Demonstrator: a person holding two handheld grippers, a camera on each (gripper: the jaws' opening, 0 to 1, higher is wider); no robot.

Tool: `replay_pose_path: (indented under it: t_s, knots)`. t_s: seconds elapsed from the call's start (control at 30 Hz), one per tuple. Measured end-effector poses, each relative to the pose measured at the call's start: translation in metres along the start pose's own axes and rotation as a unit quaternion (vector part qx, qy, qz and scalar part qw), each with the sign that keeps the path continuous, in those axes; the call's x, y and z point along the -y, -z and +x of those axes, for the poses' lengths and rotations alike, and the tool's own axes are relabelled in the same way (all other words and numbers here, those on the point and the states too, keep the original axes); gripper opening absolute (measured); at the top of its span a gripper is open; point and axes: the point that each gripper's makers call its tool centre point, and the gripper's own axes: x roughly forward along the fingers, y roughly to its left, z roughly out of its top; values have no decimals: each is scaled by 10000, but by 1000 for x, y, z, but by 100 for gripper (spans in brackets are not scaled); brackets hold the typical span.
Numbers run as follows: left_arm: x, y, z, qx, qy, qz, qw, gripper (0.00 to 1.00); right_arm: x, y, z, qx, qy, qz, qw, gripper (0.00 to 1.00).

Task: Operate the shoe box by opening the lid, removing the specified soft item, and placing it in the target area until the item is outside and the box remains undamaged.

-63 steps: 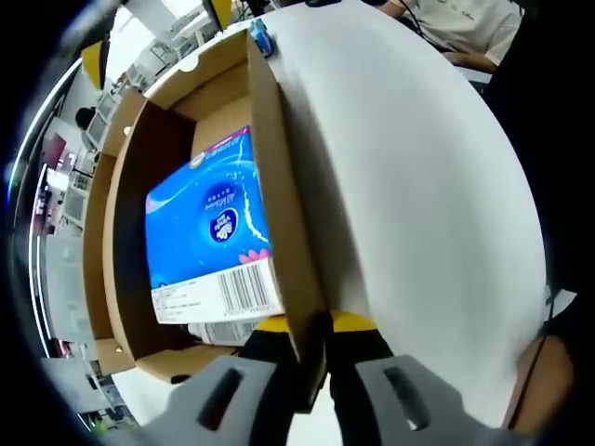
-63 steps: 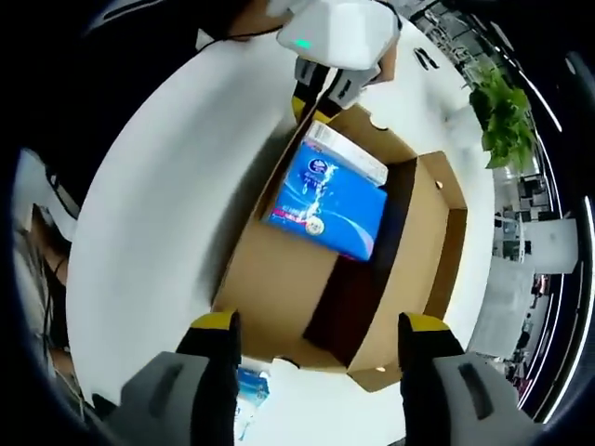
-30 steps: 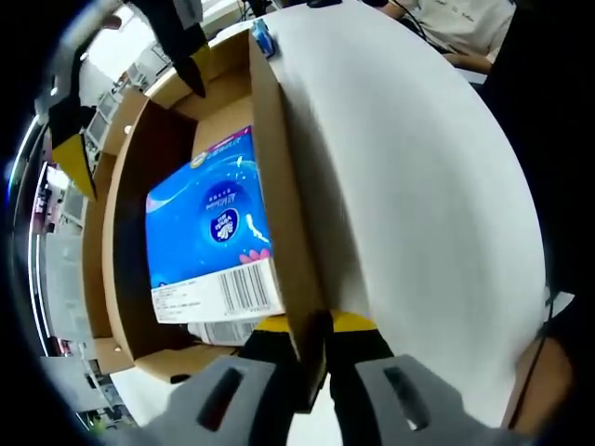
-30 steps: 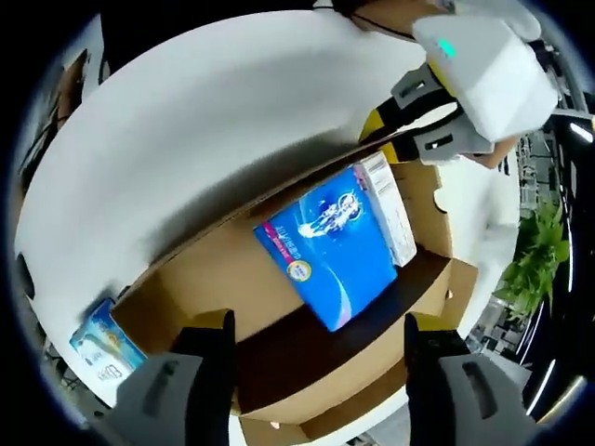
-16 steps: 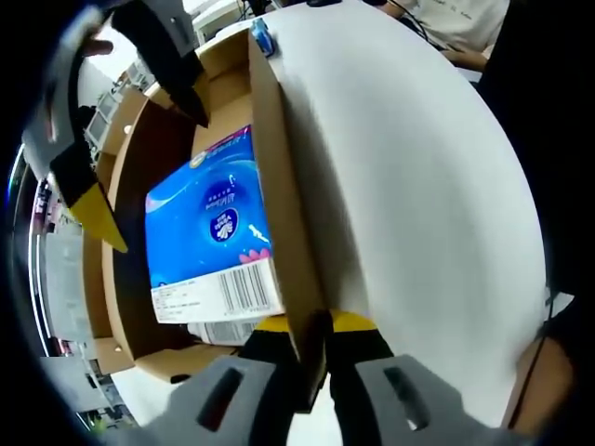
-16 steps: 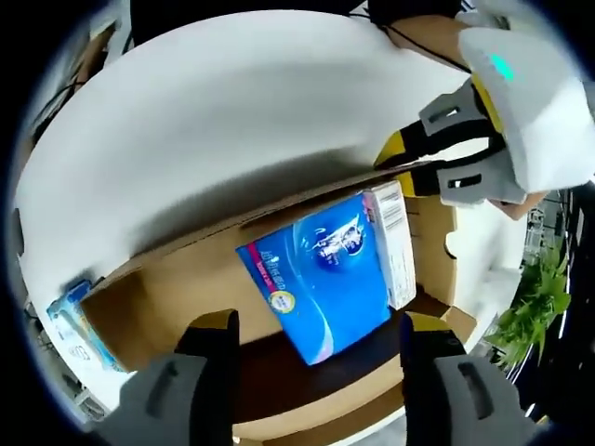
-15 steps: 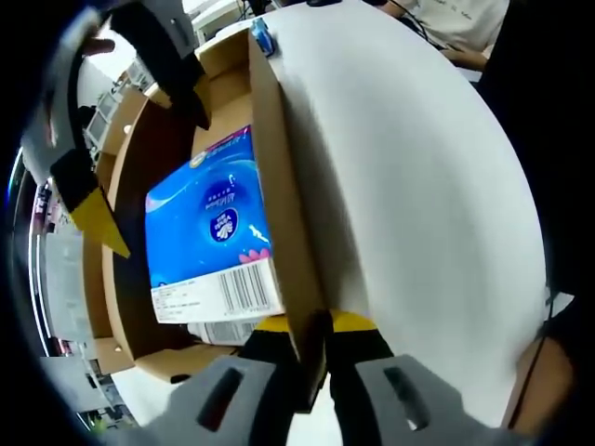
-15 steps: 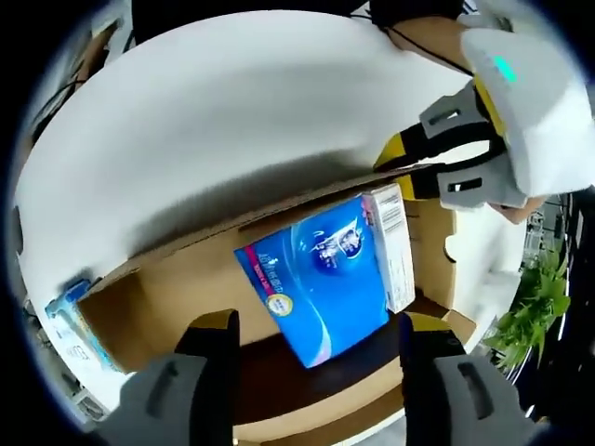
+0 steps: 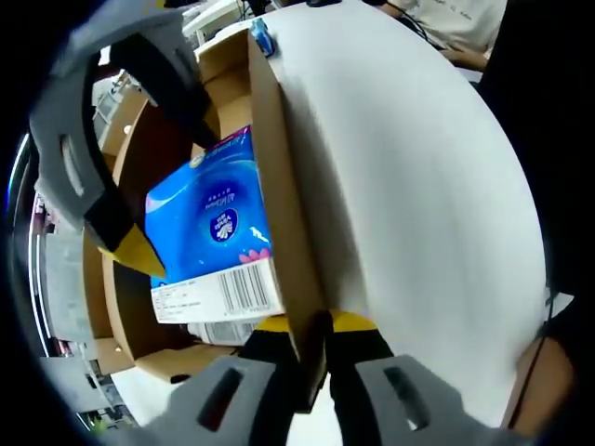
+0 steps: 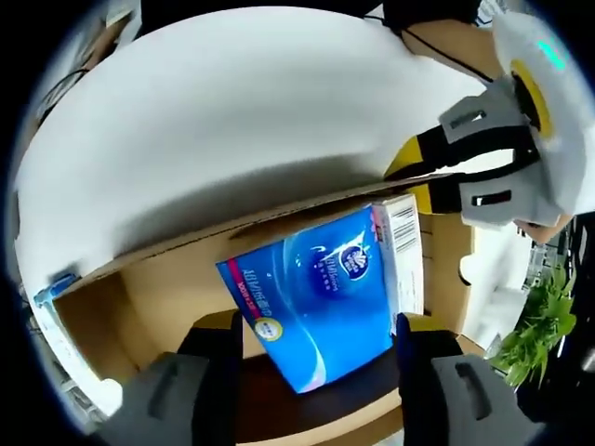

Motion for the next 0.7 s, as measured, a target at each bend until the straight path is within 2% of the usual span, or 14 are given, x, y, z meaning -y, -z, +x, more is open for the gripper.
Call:
replay_pose_path:
  t_s: [0.17,0.27,0.47,0.7]
  knots:
    - [1,-1,0,2,1,0,10000,8,-2,1,4,21,-109,54,9999,67]
    - [1,-1,0,-3,1,2,10000,8,-6,-1,7,5,-240,-80,9997,65]
    - [1,-1,0,-17,1,3,10000,8,-5,-4,11,3,-346,-229,9991,67]
    - [1,-1,0,-31,-3,8,10000,8,-11,-5,11,32,-353,-78,9993,67]
